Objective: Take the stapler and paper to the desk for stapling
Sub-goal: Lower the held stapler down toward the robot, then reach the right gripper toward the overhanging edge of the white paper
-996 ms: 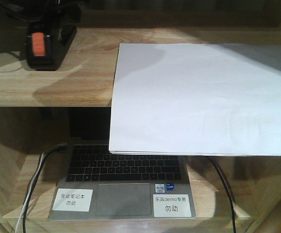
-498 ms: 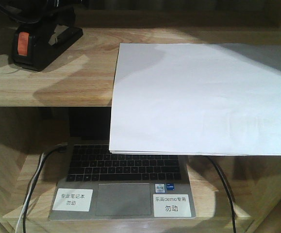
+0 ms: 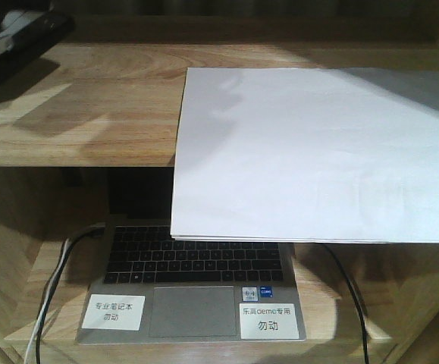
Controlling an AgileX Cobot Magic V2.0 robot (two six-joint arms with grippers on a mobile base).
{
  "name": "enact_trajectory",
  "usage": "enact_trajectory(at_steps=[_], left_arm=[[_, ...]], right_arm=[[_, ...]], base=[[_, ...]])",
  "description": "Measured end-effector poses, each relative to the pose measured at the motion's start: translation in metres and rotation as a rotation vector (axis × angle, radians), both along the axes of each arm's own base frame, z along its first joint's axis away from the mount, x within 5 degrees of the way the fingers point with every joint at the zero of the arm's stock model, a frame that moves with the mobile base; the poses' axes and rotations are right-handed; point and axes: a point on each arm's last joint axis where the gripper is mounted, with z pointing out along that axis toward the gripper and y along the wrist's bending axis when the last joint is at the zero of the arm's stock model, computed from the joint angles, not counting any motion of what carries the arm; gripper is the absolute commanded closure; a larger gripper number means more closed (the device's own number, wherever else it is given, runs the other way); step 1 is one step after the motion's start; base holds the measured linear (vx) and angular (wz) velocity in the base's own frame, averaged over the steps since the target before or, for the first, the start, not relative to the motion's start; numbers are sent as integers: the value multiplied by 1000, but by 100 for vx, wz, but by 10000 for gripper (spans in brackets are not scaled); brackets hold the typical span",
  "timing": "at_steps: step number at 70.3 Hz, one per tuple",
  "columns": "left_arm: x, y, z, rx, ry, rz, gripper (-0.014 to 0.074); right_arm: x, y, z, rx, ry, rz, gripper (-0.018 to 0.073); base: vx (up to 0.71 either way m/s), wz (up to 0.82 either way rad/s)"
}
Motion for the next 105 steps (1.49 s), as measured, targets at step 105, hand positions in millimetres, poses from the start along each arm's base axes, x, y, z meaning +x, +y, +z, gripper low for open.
enact_trajectory(at_steps=[105], left_arm=[[-149,37,-209,-79,-120,-417,603]], right_arm=[[0,0,0,0,0,0,569]], base=[[0,0]])
